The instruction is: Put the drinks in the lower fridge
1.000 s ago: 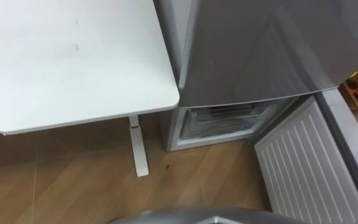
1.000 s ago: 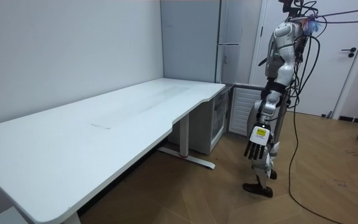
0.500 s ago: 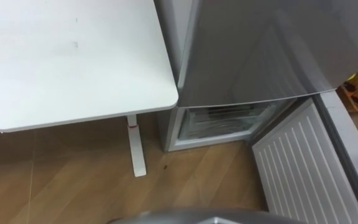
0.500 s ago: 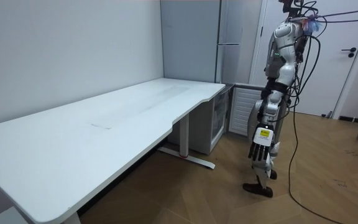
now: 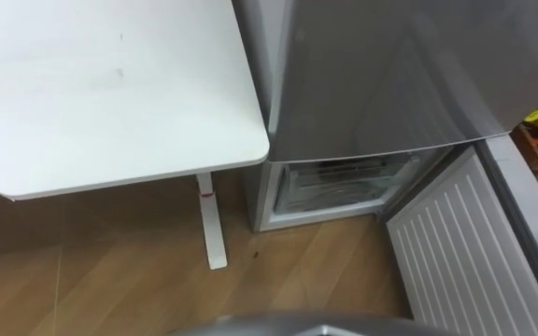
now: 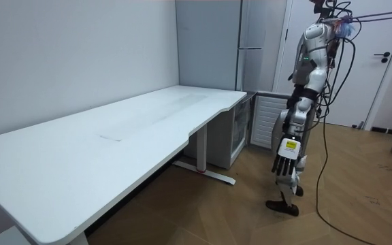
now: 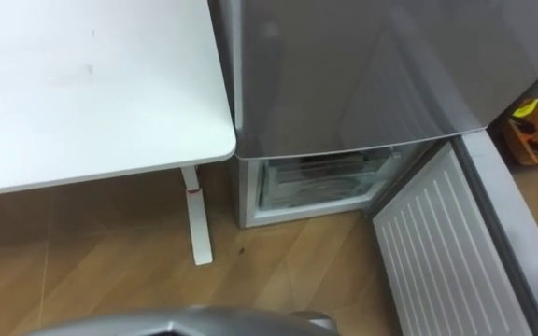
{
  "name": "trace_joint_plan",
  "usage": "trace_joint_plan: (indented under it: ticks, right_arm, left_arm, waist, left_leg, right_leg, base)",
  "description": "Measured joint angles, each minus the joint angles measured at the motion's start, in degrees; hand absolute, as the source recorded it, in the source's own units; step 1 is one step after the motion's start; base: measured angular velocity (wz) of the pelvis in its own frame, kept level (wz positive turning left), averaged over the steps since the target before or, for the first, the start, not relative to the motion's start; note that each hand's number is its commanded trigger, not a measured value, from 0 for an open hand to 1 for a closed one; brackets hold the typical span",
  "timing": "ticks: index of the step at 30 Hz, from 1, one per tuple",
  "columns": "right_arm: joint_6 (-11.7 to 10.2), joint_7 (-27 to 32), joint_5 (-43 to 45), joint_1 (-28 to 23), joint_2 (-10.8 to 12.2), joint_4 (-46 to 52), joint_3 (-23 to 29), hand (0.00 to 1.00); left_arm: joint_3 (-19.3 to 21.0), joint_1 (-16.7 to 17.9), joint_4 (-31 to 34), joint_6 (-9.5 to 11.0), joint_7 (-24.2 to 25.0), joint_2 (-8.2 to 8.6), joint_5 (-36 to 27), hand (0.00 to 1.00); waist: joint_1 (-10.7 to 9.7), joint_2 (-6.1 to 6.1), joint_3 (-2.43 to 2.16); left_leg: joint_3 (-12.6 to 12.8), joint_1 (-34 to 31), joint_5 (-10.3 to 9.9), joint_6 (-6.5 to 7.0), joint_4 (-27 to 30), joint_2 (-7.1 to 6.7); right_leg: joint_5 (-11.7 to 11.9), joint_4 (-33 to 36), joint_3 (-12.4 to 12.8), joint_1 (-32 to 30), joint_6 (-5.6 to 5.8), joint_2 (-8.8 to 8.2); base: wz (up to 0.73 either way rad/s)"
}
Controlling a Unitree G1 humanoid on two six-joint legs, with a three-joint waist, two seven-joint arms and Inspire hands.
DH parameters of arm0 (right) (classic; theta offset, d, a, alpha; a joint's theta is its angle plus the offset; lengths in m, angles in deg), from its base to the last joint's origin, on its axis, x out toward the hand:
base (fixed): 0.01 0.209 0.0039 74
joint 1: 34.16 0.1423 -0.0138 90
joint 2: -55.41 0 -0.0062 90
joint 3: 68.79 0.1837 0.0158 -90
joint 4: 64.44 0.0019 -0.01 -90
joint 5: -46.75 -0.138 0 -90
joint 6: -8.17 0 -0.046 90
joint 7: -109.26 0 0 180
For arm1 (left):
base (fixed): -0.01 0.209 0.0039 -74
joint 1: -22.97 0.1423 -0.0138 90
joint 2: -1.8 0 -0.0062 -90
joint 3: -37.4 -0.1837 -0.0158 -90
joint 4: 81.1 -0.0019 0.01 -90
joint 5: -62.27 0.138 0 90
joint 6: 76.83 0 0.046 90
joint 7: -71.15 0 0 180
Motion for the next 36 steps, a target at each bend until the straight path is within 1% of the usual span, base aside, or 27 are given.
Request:
trace_joint_plan:
  ticks: [3,4,8,10,11,13,15,24,26,29,30,32,34,36]
  right_arm:
    - [0.0,0.2,-0.1,0.0,0.0,0.0,-0.1,0.0]
    - [0.0,0.6,-0.2,0.0,0.0,0.0,-0.2,0.0]
    - [0.0,1.4,-0.6,-0.5,1.1,-0.1,-0.3,0.0]
    - [0.0,1.8,-1.3,-0.7,1.7,-0.1,-0.3,0.0]
    - [0.0,1.9,-1.7,-0.8,2.0,-0.1,-0.2,0.0]
    - [0.0,2.3,-2.3,-1.8,3.2,-0.1,-0.2,0.0]
    - [0.4,2.5,-2.3,-2.2,3.7,-0.1,-0.2,0.0]
    - [0.6,3.9,-2.3,-2.3,3.9,0.0,-0.2,0.0]
    - [0.6,4.1,-2.3,-2.3,3.9,0.0,-0.2,0.0]
    - [0.5,4.5,-2.6,-2.3,3.9,0.0,-0.3,0.0]
    - [0.5,4.5,-2.5,-2.3,3.9,0.0,-0.5,0.0]
    - [0.5,4.5,-2.4,-2.3,3.9,0.1,-1.6,0.0]
    - [0.5,4.5,-2.0,-2.4,4.0,0.2,-2.3,0.0]
    - [0.3,4.5,-1.7,-2.8,4.0,0.7,-2.3,0.0]
  left_arm:
    - [0.0,-1.1,0.0,0.0,0.1,-1.55,-0.1,0.0]
    - [0.0,-1.3,0.0,0.1,0.0,-2.05,-0.1,0.0]
    - [-0.1,-1.9,0.1,0.5,-0.1,-2.96,0.0,0.0]
    - [-0.1,-1.9,0.1,0.5,-0.1,-3.19,-0.1,0.0]
    - [-0.1,-2.0,0.1,0.5,-0.1,-3.23,-0.1,0.0]
    - [-0.1,-2.1,0.0,0.5,0.0,-3.27,0.0,0.0]
    - [-0.1,-2.0,-0.1,0.5,0.0,-3.27,0.0,0.0]
    - [-0.1,-2.3,-0.3,0.4,0.1,-3.51,-0.1,0.0]
    - [-0.1,-2.3,-0.3,0.4,0.1,-3.51,-0.1,0.0]
    - [-0.1,-2.3,-0.4,0.4,0.1,-3.5,-0.1,0.0]
    - [-0.3,-2.3,-0.4,0.4,0.1,-3.5,-0.1,0.0]
    - [-1.0,-2.4,-0.4,0.4,0.1,-3.47,-0.1,0.0]
    - [-1.4,-2.4,-0.4,0.4,0.1,-3.43,-0.1,0.0]
    - [-1.4,-2.4,-0.4,0.4,0.1,-3.43,-0.1,0.0]
  waist:
    - [0.1,0.46,-0.15]
    - [0.1,0.89,-0.15]
    - [0.7,2.06,-0.03]
    - [0.8,2.32,0.02]
    - [0.8,2.32,0.01]
    - [1.1,2.21,-0.03]
    - [1.2,2.18,-0.01]
    - [1.4,2.24,0.02]
    - [1.4,2.48,0.09]
    - [1.4,2.85,0.07]
    - [1.4,3.34,0.2]
    - [1.4,3.58,0.07]
    - [1.3,4.34,0.09]
    - [1.3,4.79,0.14]
  left_leg:
    - [-0.2,-1.1,0.0,0.04,0.6,-0.03]
    - [-0.2,-1.0,0.0,0.04,0.6,-0.04]
    - [-0.1,-0.8,0.0,0.02,0.6,-0.01]
    - [-0.1,-0.9,0.0,0.02,0.5,-0.01]
    - [-0.1,-1.0,0.0,0.01,0.5,-0.01]
    - [-0.1,-1.0,0.0,0.0,0.6,-0.01]
    - [-0.1,-1.1,0.0,0.0,0.6,-0.04]
    - [0.0,-1.1,0.0,-0.02,0.6,0.04]
    - [0.0,-1.1,-0.1,-0.05,0.8,0.14]
    - [0.0,-1.1,-0.3,-0.12,0.9,0.3]
    - [0.1,-1.1,-0.3,-0.14,1.0,0.36]
    - [0.1,-1.3,-0.3,-0.2,1.3,0.45]
    - [0.2,-1.4,-0.3,-0.22,1.4,0.54]
    - [0.3,-1.4,-0.3,-0.25,1.5,0.65]
  right_leg:
    - [0.1,0.1,-0.3,-0.8,0.01,-0.02]
    - [0.1,0.1,-0.2,-0.7,0.02,-0.02]
    - [0.1,0.0,-0.3,-0.7,0.02,0.02]
    - [0.1,-0.4,-0.4,-0.7,0.02,0.04]
    - [0.1,-0.6,-0.4,-0.6,0.01,0.06]
    - [0.1,-0.7,-0.4,-0.6,0.02,0.06]
    - [0.1,-0.7,-0.4,-0.7,0.03,0.02]
    - [0.0,-0.7,-0.2,-0.7,0.04,0.05]
    - [0.1,-0.7,-0.1,-0.7,0.02,0.15]
    - [0.1,-0.7,-0.1,-0.7,-0.02,0.32]
    - [0.1,-0.7,0.0,-0.7,-0.05,0.37]
    - [0.1,-0.7,0.2,-0.8,-0.07,0.44]
    - [0.1,-0.7,0.5,-0.8,-0.1,0.55]
    - [0.2,-0.7,0.6,-0.8,-0.17,0.65]
  base:
    - [0.04]
    - [0.0]
    - [-0.02]
    - [0.0]
    - [0.0]
    - [0.0]
    - [0.0]
    - [0.0]
    - [0.0]
    - [0.0]
    - [0.0]
    - [0.0]
    - [-0.02]
    - [0.0]
